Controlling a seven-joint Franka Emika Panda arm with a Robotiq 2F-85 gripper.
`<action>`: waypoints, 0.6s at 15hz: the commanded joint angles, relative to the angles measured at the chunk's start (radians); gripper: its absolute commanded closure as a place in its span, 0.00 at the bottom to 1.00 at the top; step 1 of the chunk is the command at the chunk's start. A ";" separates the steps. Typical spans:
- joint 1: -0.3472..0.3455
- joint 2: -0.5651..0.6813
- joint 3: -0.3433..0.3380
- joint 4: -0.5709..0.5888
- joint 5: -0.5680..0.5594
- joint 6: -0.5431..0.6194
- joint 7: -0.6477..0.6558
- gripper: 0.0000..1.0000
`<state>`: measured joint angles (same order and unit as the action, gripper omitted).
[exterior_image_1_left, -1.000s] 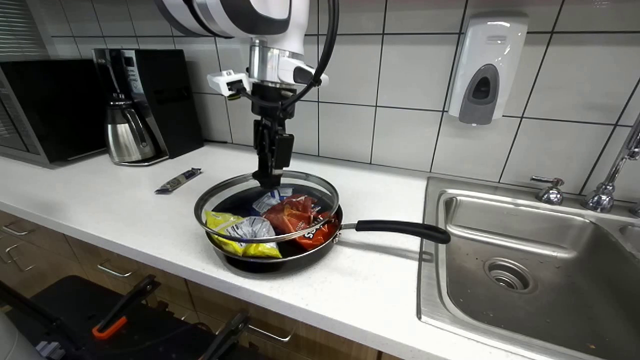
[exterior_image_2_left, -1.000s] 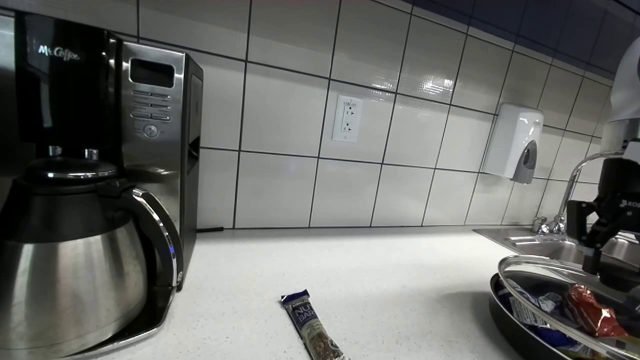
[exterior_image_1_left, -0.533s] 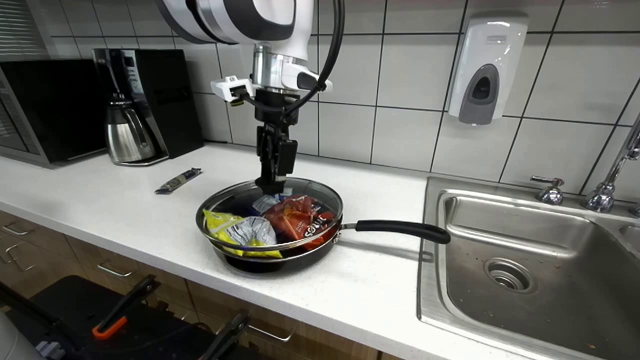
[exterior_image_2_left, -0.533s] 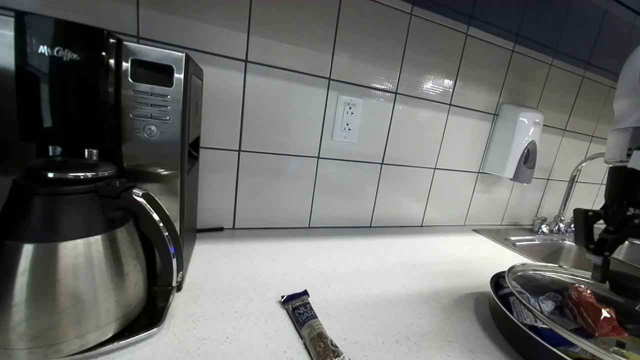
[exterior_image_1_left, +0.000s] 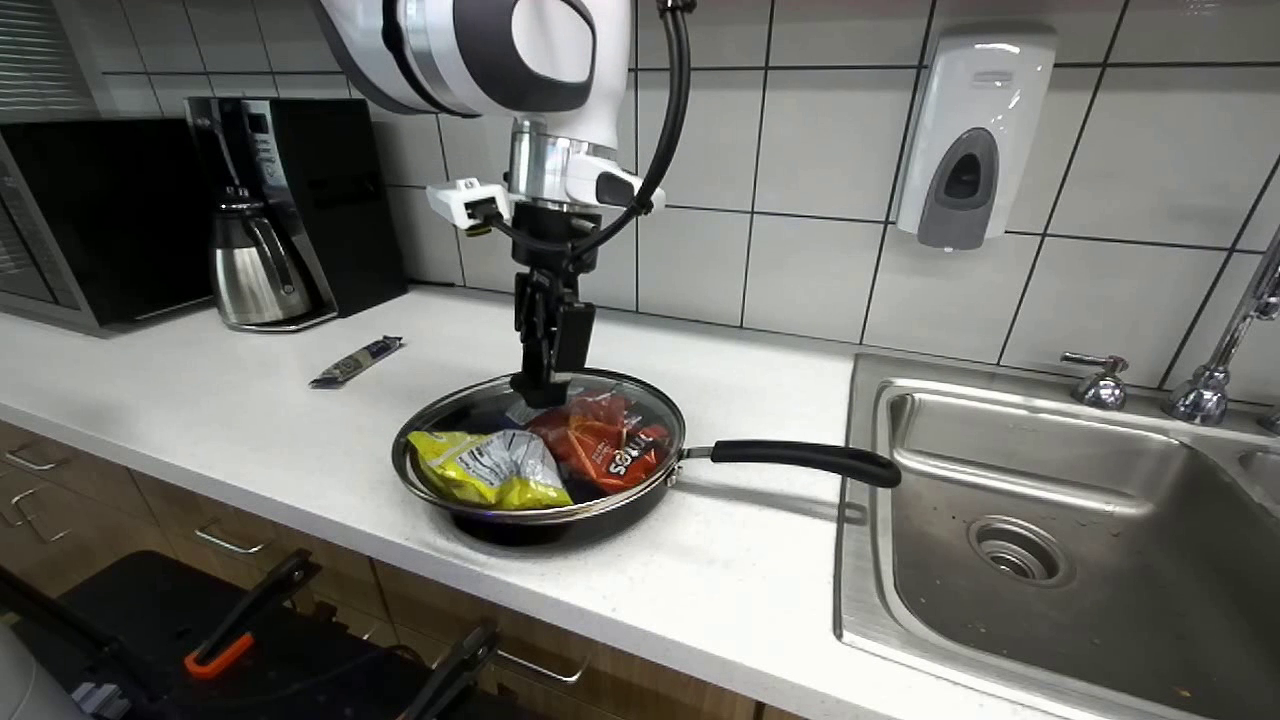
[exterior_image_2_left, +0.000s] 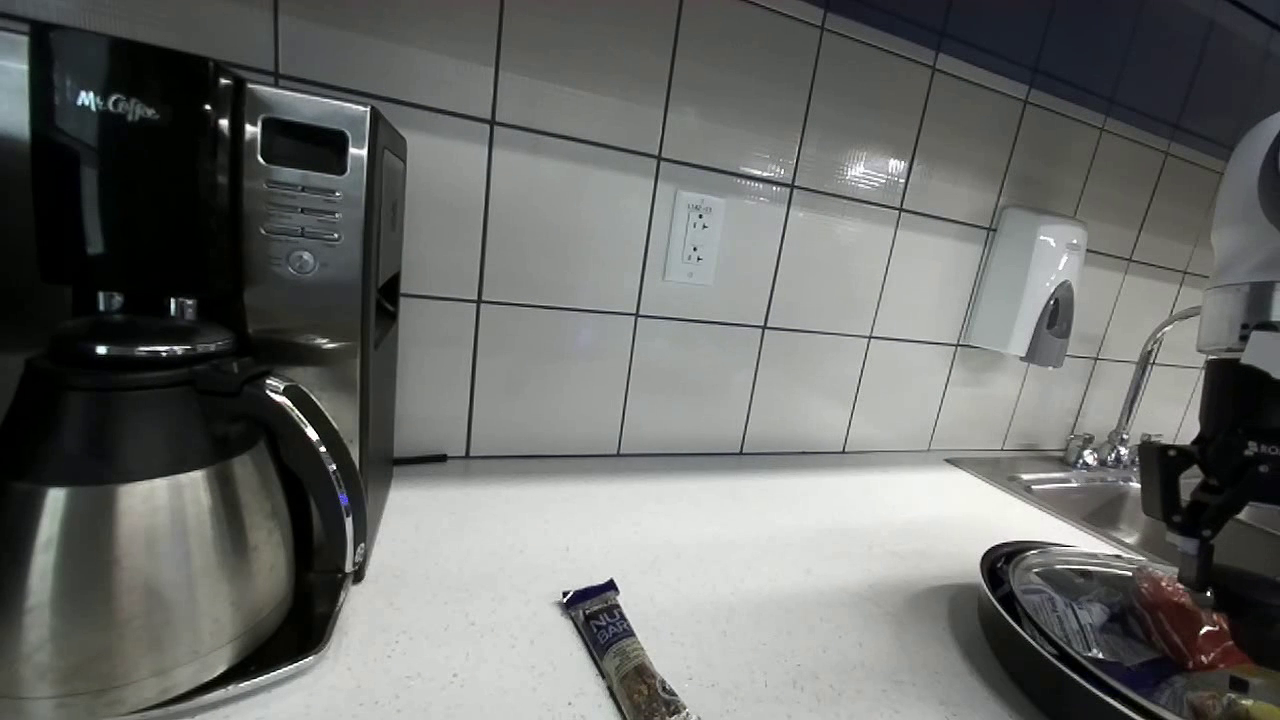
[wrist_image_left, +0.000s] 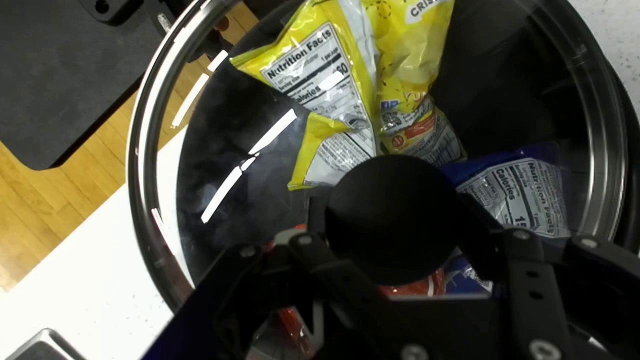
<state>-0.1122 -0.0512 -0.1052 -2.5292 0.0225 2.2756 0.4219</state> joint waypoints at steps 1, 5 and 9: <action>0.003 0.010 0.005 0.019 0.028 0.039 -0.017 0.61; 0.011 0.022 0.007 0.018 0.048 0.088 -0.027 0.61; 0.012 0.028 0.007 0.018 0.058 0.095 -0.036 0.61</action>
<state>-0.1033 -0.0264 -0.1036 -2.5278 0.0528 2.3582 0.4094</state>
